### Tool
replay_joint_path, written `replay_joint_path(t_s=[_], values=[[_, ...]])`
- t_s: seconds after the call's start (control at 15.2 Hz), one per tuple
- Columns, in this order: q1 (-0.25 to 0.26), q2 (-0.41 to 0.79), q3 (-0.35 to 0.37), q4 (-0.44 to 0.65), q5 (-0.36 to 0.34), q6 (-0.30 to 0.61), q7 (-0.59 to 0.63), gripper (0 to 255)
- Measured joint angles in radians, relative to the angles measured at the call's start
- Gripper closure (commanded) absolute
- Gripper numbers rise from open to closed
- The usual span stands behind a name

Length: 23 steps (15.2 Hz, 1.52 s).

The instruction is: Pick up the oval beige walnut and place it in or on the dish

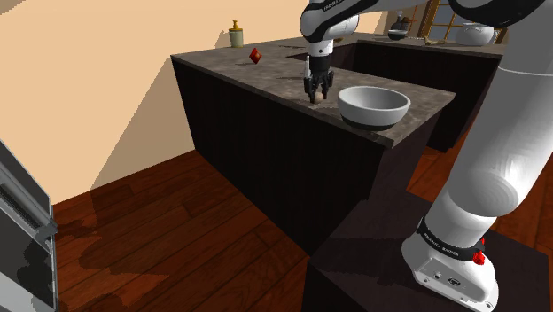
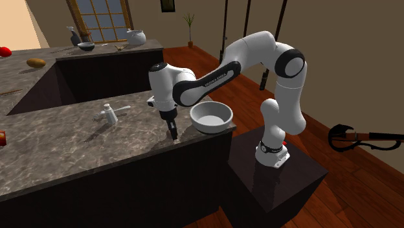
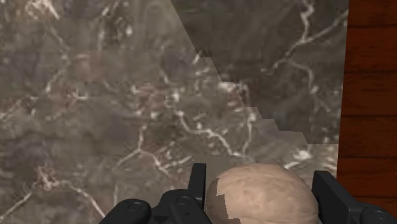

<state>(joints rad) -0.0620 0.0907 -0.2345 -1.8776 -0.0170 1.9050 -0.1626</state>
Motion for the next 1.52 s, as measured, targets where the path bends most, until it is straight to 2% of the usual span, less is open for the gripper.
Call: replay_joint_path(t_s=[0.4,1.52], values=[[0.001,-0.008,0.0,0.039,-0.001,-0.047,0.001,255],[0.001,-0.017,0.0,0.264,-0.003,-0.28,-0.004,255]])
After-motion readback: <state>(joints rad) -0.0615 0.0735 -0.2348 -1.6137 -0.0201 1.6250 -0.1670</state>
